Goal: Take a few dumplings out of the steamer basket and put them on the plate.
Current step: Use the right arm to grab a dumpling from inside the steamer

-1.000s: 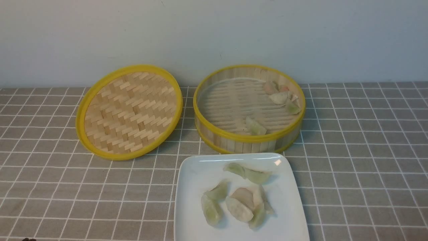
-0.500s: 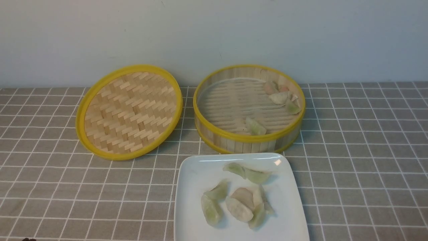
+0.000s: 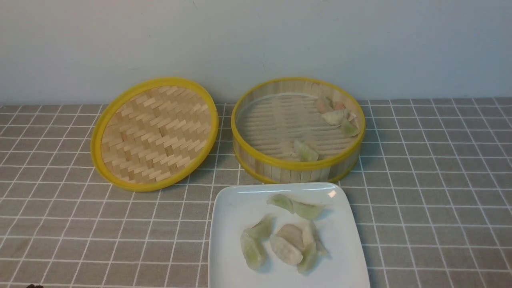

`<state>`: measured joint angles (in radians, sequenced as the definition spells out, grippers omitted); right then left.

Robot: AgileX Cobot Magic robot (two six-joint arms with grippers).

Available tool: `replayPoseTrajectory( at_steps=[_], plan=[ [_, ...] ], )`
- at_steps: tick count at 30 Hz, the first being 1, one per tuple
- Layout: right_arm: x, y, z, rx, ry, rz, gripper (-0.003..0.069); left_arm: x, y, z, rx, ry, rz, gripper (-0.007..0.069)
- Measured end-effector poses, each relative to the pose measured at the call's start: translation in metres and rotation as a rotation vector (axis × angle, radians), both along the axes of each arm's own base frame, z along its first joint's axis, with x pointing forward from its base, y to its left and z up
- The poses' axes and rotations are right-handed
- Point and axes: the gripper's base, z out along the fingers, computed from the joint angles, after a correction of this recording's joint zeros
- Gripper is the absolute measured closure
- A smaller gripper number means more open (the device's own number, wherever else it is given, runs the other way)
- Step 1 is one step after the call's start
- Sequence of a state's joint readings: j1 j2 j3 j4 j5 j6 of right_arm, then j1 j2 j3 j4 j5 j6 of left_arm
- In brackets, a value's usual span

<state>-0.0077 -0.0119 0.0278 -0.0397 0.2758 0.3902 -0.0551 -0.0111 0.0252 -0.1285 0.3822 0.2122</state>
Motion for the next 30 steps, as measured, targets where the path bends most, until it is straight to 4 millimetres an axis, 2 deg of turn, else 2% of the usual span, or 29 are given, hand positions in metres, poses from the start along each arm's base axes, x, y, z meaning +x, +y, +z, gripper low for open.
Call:
replayPoseTrajectory(
  at_steps=[1,2,4,6,10,14,17,19,20,21,22,25,26,27,28,30],
  plan=[
    [0.0,0.001,0.005,0.114,-0.059,0.005,0.0673,0.0,0.0,0.0,0.0,0.0,0.0,0.0629],
    [0.001,0.001,0.007,0.135,-0.079,0.007,0.0673,0.0,0.0,0.0,0.0,0.0,0.0,0.0629],
    [0.0,0.001,0.015,0.39,-0.171,0.008,0.0673,0.0,0.0,0.0,0.0,0.0,0.0,0.0629],
    [0.0,0.0,0.02,0.552,-0.227,0.003,0.0673,0.0,0.0,0.0,0.0,0.0,0.0,0.0629],
    [0.0,-0.001,0.022,0.659,-0.252,-0.003,0.0673,0.0,0.0,0.0,0.0,0.0,0.0,0.0629],
    [-0.001,-0.003,0.026,0.681,-0.296,-0.008,0.0673,0.0,0.0,0.0,0.0,0.0,0.0,0.0629],
    [-0.002,-0.004,0.031,0.672,-0.336,-0.004,0.0673,0.0,0.0,0.0,0.0,0.0,0.0,0.0629],
    [-0.004,-0.001,0.051,0.59,-0.336,0.028,0.0673,0.0,0.0,0.0,0.0,0.0,0.0,0.0629],
    [-0.004,0.001,0.067,0.517,-0.319,0.047,0.0673,0.0,0.0,0.0,0.0,0.0,0.0,0.0629],
    [-0.005,0.001,0.071,0.51,-0.322,0.052,0.0673,0.0,0.0,0.0,0.0,0.0,0.0,0.0629],
    [-0.002,0.004,0.096,0.405,-0.282,0.069,0.0673,0.0,0.0,0.0,0.0,0.0,0.0,0.0629],
    [0.015,0.007,0.139,0.201,-0.108,0.077,0.0673,0.0,0.0,0.0,0.0,0.0,0.0,0.0629],
    [0.023,0.008,0.147,0.144,-0.034,0.079,0.0673,0.0,0.0,0.0,0.0,0.0,0.0,0.0629],
    [0.035,0.008,0.155,0.102,0.042,0.082,0.0673,0.0,0.0,0.0,0.0,0.0,0.0,0.0629],
    [0.048,0.01,0.171,0.052,0.136,0.095,0.0673,0.0,0.0,0.0,0.0,0.0,0.0,0.0629],
    [0.073,0.012,0.184,0.0,0.271,0.12,0.0673,0.0,0.0,0.0,0.0,0.0,0.0,0.0629]
  ],
)
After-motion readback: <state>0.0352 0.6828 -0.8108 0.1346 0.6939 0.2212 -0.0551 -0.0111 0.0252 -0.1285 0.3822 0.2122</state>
